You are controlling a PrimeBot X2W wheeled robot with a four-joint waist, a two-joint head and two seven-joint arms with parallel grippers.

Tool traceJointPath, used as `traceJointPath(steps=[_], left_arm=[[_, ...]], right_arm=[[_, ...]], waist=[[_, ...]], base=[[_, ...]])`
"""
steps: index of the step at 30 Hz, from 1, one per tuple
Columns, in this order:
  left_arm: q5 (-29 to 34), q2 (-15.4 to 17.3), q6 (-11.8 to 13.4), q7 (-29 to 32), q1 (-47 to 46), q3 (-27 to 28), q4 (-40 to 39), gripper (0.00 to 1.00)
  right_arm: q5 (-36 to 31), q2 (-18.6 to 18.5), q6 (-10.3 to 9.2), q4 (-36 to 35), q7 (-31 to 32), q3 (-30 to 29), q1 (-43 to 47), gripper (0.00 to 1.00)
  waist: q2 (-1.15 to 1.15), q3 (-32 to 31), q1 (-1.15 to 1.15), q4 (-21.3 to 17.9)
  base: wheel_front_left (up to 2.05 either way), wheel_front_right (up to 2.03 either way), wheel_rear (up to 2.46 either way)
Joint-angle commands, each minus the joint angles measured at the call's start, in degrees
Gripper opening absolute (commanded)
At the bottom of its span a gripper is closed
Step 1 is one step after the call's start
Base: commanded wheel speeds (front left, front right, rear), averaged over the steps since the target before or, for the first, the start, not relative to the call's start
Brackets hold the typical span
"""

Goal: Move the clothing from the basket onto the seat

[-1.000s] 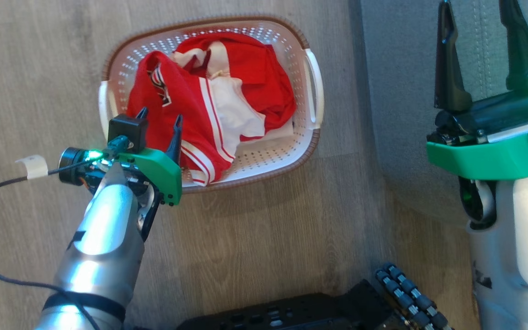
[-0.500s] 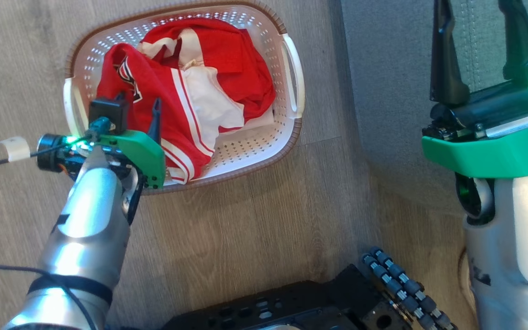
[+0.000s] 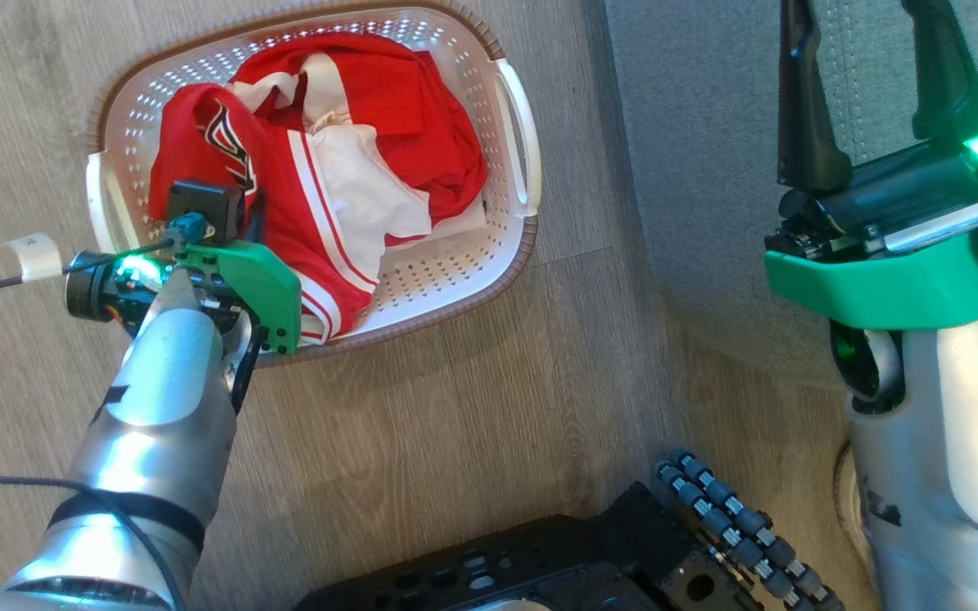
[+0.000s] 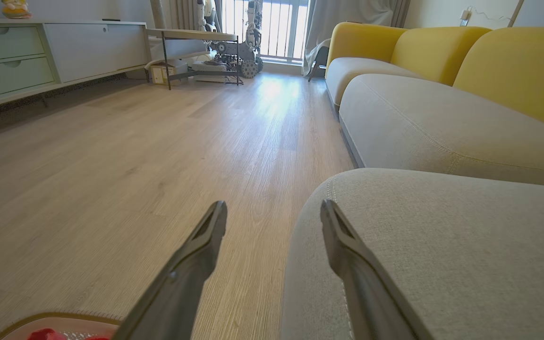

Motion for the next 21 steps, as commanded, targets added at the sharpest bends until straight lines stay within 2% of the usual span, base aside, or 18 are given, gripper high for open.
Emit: traceJointPath(steps=[1,12,21], left_arm=[[0.22,1.04,-0.23,-0.55,0.30,0.53,-0.06,0.00],[0.16,0.31,-2.18,-0.55,-0.50,-1.50,0.05,0.00],[0.51,-0.11,-3.46,-0.55,-0.13,-3.59,-4.52,0.00]], right_arm=[[0.42,0.00,0.41,-2.08,-0.35,1.19,1.02,1.00],[-0.12,0.00,0.41,-1.64,-0.35,0.65,1.14,1.00],[-0.35,0.00,0.41,-0.30,-0.35,0.19,1.75,1.00]], waist=[[0.00,0.03,0.00,-0.14],[0.00,-0.77,0.00,0.63],[0.00,-4.27,0.00,3.17]], base=[[0.00,0.00,0.00],[0.00,0.00,0.00],[0.00,0.00,0.00]])
